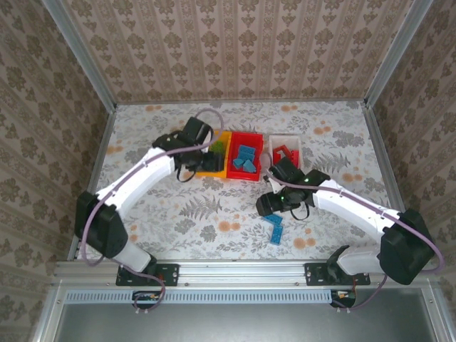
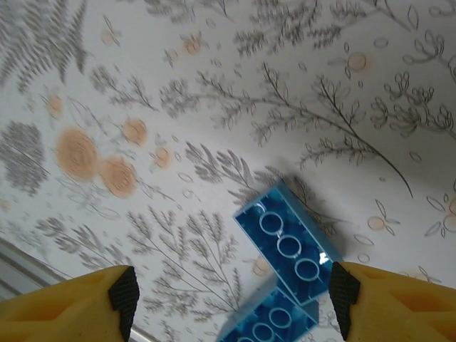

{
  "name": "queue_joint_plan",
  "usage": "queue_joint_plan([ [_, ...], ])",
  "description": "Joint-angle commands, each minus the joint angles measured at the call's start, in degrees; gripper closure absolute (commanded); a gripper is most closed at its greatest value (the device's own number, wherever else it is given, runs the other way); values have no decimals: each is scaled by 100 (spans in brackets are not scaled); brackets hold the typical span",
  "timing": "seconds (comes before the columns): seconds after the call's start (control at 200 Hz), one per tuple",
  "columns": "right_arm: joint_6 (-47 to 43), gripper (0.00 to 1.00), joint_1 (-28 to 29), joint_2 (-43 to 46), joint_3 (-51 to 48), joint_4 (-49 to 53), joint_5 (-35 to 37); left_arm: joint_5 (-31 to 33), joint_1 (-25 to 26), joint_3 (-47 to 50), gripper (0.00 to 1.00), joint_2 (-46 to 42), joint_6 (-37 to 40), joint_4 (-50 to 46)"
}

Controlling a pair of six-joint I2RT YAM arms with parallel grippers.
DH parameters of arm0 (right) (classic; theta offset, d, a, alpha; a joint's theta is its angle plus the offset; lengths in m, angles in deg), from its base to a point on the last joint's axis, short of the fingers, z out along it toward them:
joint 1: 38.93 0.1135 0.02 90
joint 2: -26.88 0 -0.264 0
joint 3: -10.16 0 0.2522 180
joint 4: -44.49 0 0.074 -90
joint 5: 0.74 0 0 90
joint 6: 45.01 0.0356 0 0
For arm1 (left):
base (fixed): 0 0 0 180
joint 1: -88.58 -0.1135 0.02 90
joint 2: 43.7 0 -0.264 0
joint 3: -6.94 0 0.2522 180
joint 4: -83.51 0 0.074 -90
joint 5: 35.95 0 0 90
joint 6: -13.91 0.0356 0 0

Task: Sort the legos into containers by color

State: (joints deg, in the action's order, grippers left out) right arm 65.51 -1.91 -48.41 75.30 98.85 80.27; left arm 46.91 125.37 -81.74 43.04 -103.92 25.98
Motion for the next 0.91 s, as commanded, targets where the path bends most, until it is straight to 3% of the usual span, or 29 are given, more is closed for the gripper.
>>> queue_joint_plan([
  [0.0,-364,24,197,-244,-19,293,586,-611,406,693,40,-424,-71,385],
  [0.22,-784,21,337,-1130,308,467,874,-610,934,1754,40,-1247,-614,857],
  [0.485,-936,24,384,-1886,605,627,887,-489,1023,1981,40,-1634,-740,835],
  [0.9,-1145,56,318,-2452,823,577,1200,-1117,1036,2303,39,-1942,-933,1761],
])
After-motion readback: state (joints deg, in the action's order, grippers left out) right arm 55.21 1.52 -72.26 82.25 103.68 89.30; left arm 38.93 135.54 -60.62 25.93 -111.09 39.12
